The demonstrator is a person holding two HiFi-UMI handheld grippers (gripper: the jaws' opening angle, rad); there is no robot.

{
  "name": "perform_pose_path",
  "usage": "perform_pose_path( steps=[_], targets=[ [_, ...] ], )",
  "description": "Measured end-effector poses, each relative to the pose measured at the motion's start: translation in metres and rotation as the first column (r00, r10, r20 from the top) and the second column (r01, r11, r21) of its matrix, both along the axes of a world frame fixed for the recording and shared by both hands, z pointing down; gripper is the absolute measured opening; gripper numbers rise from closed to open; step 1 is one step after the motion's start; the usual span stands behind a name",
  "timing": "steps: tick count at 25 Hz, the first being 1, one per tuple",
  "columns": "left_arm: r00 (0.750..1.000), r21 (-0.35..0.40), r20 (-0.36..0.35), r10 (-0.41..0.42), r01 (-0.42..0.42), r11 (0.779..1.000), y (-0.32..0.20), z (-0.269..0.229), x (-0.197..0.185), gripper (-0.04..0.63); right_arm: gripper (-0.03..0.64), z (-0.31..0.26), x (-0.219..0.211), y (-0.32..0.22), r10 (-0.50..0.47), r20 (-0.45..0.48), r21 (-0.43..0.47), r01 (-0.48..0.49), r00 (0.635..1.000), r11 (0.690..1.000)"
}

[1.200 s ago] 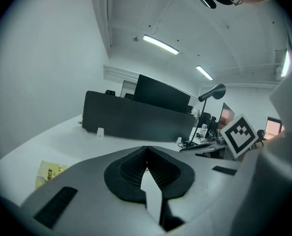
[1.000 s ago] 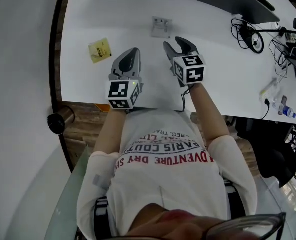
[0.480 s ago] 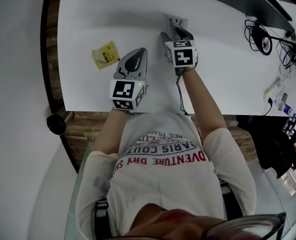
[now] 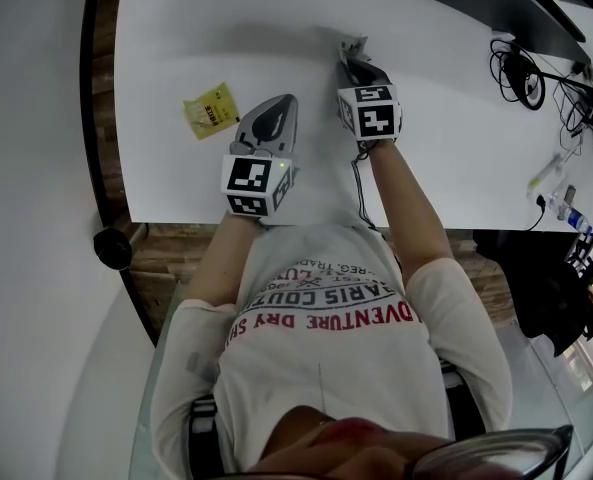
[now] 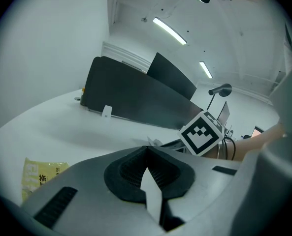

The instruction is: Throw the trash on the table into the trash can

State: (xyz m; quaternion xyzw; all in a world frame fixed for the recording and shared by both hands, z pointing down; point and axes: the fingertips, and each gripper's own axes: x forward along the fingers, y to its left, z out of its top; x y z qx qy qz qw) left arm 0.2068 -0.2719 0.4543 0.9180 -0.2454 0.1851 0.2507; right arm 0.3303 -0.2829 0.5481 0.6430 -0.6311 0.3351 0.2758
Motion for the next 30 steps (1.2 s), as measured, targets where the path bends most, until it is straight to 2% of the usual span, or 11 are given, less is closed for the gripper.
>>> perform_pose_path(
  steps=[5,9,13,16,18,20,24,30],
  targets=[
    [0.999,0.042,0.000,-0.049,0.049,0.998,0.015,-0.018,-0.001,0.025,0.046,-0.032,-0.007,0.017,-0.040,0.054,0.086,0.035,0.998,0.996],
    [0.987,0.063,-0.021,-0.161,0.162,0.985,0.034,-0.039,-0.016,0.025,0.046,-0.068,-0.025,0.037,-0.146,0.080,0.169,0.130,0.986,0.977],
    [0.948,0.107,-0.046,-0.315,0.318,0.942,0.067,-0.059,-0.047,0.025,0.046,-0.102,-0.062,0.057,-0.324,0.085,0.268,0.292,0.942,0.918],
    [0.901,0.129,-0.038,-0.433,0.434,0.891,0.100,-0.060,-0.087,0.025,0.046,-0.117,-0.110,0.079,-0.473,0.109,0.317,0.420,0.874,0.850],
    [0.859,0.152,-0.017,-0.511,0.508,0.848,0.123,-0.060,-0.120,0.025,0.046,-0.125,-0.148,0.097,-0.567,0.119,0.341,0.503,0.815,0.794],
    [0.801,0.173,0.005,-0.599,0.590,0.789,0.150,-0.059,-0.161,0.025,0.046,-0.128,-0.190,0.117,-0.657,0.123,0.358,0.584,0.744,0.728],
    [0.621,0.178,0.037,-0.783,0.767,0.617,0.209,-0.054,-0.253,0.025,0.046,-0.125,-0.284,0.156,-0.810,0.145,0.365,0.730,0.569,0.578],
    [0.419,0.134,0.079,-0.905,0.895,0.426,0.284,-0.023,-0.389,0.025,0.046,-0.095,-0.427,0.219,-0.909,0.193,0.337,0.845,0.370,0.415]
  ],
)
